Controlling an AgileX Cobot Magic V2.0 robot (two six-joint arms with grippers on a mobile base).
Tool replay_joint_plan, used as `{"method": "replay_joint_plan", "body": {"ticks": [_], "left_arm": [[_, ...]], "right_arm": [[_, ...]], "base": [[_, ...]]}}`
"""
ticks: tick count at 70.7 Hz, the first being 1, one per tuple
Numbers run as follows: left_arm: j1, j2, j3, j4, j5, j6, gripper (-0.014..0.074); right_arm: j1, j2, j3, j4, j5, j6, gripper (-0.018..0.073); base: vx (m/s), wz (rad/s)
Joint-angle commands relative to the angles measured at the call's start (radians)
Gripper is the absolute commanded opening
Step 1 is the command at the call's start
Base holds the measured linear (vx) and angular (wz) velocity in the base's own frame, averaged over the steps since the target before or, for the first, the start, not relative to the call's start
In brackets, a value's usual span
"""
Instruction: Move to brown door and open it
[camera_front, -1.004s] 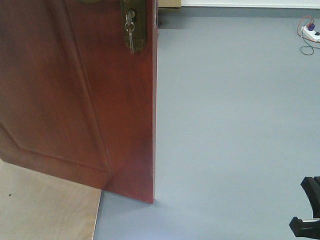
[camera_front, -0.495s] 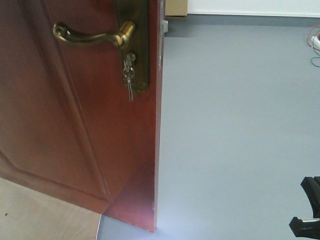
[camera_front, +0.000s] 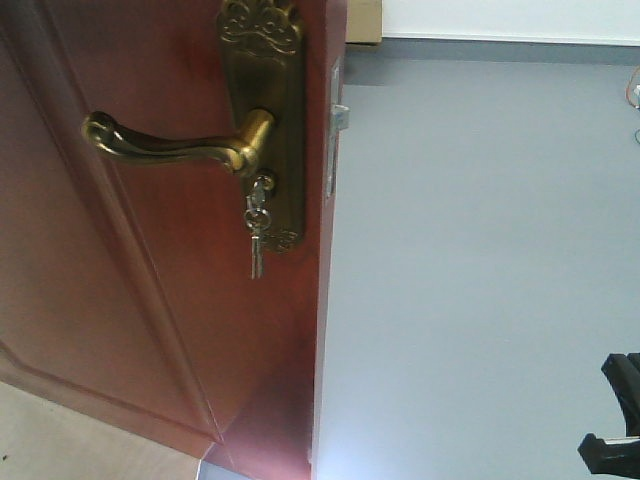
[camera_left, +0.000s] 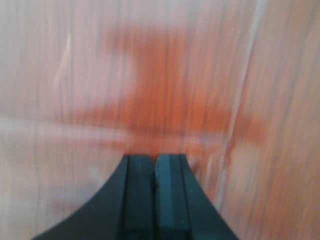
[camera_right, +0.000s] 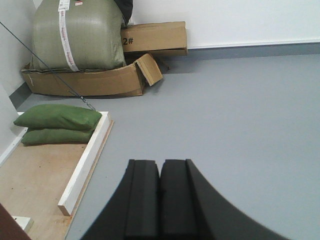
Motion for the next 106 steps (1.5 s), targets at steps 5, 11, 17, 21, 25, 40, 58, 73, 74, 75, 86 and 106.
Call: {"method": "replay_joint_plan", "body": {"ticks": [5, 11, 17, 21, 25, 40, 58, 73, 74, 75, 86, 106], "left_arm": [[-0.004, 0.006, -0.031, -0.021, 0.017, 0.000, 0.0017], [-0.004, 0.006, -0.031, -0.021, 0.017, 0.000, 0.0017], [-0.004, 0.006, -0.031, -0.021, 0.017, 0.000, 0.0017], [-0.004, 0.006, -0.031, -0.021, 0.017, 0.000, 0.0017], [-0.004, 0.006, -0.031, -0.021, 0.017, 0.000, 0.0017], [-0.004, 0.006, -0.031, -0.021, 0.017, 0.000, 0.0017], [-0.004, 0.006, -0.031, -0.021, 0.017, 0.000, 0.0017], [-0.004, 0.006, -0.031, -0.021, 0.017, 0.000, 0.0017], [-0.004, 0.006, -0.031, -0.021, 0.017, 0.000, 0.0017], [-0.004, 0.006, -0.031, -0.021, 0.017, 0.000, 0.0017], [-0.004, 0.006, -0.031, -0.021, 0.017, 0.000, 0.0017], [-0.004, 0.006, -0.031, -0.021, 0.017, 0.000, 0.0017]], "right_arm": [[-0.001, -0.016, 0.002, -0.001, -0.081, -0.009, 0.0000], [-0.001, -0.016, 0.002, -0.001, -0.081, -0.009, 0.0000], [-0.001, -0.016, 0.002, -0.001, -0.081, -0.009, 0.0000], [-0.001, -0.016, 0.002, -0.001, -0.081, -0.009, 0.0000], [-0.001, -0.016, 0.002, -0.001, -0.081, -0.009, 0.0000], [-0.001, -0.016, 0.002, -0.001, -0.081, -0.009, 0.0000], [-0.001, -0.016, 0.002, -0.001, -0.081, -0.009, 0.0000], [-0.001, -0.016, 0.002, -0.001, -0.081, -0.009, 0.0000], [-0.001, -0.016, 0.002, -0.001, -0.081, -0.009, 0.0000], [-0.001, -0.016, 0.002, -0.001, -0.081, -0.009, 0.0000], [-0.001, -0.016, 0.002, -0.001, -0.081, -0.009, 0.0000], [-0.001, -0.016, 0.002, -0.001, -0.081, -0.009, 0.0000]], "base": [[0.10, 0.01], [0.10, 0.00], [0.10, -0.02], [0.11, -0.03], [0.12, -0.03], [0.14, -0.03], [0.15, -0.02], [0.12, 0.01], [0.09, 0.02], [0.09, 0.02], [0.08, 0.01], [0.03, 0.00]]}}
